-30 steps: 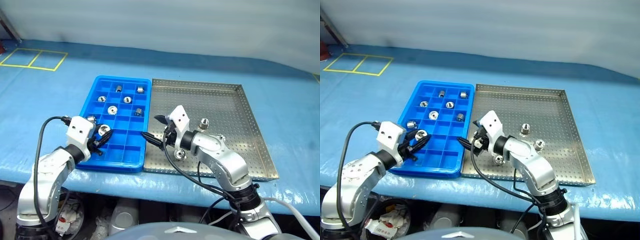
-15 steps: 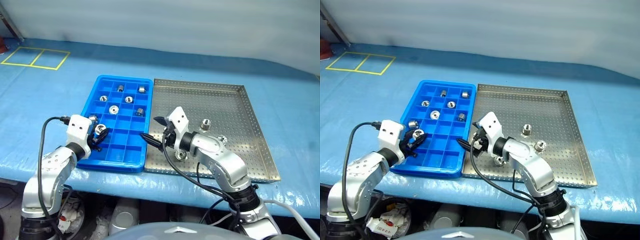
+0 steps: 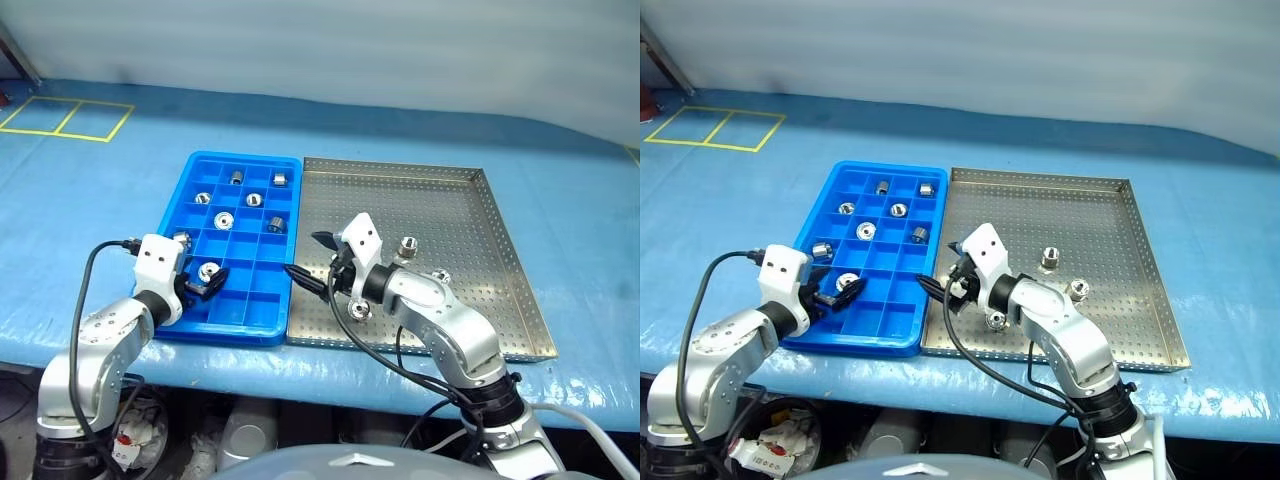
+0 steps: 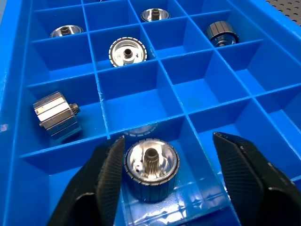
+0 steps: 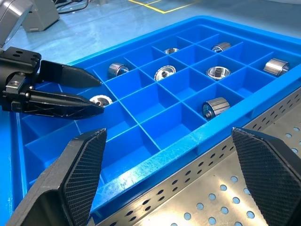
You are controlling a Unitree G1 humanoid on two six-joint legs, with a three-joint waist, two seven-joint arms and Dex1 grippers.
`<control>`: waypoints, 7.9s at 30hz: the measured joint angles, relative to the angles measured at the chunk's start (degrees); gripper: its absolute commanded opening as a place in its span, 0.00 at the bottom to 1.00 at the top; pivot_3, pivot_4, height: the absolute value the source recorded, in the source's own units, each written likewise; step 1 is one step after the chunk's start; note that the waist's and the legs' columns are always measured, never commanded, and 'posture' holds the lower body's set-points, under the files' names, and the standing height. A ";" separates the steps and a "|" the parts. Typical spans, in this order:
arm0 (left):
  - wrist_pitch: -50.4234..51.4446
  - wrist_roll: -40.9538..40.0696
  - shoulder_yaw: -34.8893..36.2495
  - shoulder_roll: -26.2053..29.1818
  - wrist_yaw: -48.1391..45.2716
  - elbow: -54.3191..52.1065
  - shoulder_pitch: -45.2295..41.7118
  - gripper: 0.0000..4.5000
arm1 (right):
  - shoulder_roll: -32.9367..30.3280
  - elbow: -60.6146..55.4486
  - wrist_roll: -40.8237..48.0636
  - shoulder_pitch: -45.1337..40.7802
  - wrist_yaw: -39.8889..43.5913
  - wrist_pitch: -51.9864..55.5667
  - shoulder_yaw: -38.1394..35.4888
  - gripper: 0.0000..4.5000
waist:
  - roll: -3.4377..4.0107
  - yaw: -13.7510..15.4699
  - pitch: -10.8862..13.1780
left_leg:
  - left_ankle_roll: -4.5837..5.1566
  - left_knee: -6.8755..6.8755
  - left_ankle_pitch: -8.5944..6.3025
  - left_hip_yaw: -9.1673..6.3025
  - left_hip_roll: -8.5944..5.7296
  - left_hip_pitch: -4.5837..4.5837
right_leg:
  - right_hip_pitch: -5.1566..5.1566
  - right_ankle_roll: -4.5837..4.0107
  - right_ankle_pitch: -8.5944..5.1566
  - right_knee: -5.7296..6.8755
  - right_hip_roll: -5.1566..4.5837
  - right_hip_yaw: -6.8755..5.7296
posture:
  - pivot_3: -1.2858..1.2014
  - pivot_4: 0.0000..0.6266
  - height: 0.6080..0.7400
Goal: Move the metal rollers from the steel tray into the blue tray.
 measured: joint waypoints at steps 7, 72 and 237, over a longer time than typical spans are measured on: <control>-4.19 -1.95 -1.69 4.06 -5.90 0.40 -6.27 0.99 | -1.07 -3.94 0.03 3.05 -1.90 0.33 -2.34 1.00 | 0.01 0.02 0.03 | -0.01 0.03 0.00 0.02 -0.05 -0.06 | 0.00 0.00 0.00 -0.07 -0.07 -0.02 | 0.60 0.24 1.00; -43.91 25.35 -44.01 -5.87 -53.60 50.84 -45.55 0.40 | 0.29 -24.91 0.38 23.56 -17.41 5.29 -15.41 1.00 | 0.07 -11.05 0.00 | 0.02 0.21 -0.01 0.29 -0.05 0.00 | -0.07 0.46 0.26 0.11 0.09 0.43 | 0.49 0.24 1.00; -30.84 0.26 -23.74 -10.58 -11.31 11.52 -12.53 1.00 | 10.01 -3.96 -12.07 2.00 -30.24 12.40 -18.12 0.38 | 0.20 -8.47 0.02 | -0.15 0.04 -0.10 0.30 0.01 0.09 | -0.05 0.44 0.25 0.02 0.14 0.46 | 0.56 0.24 1.00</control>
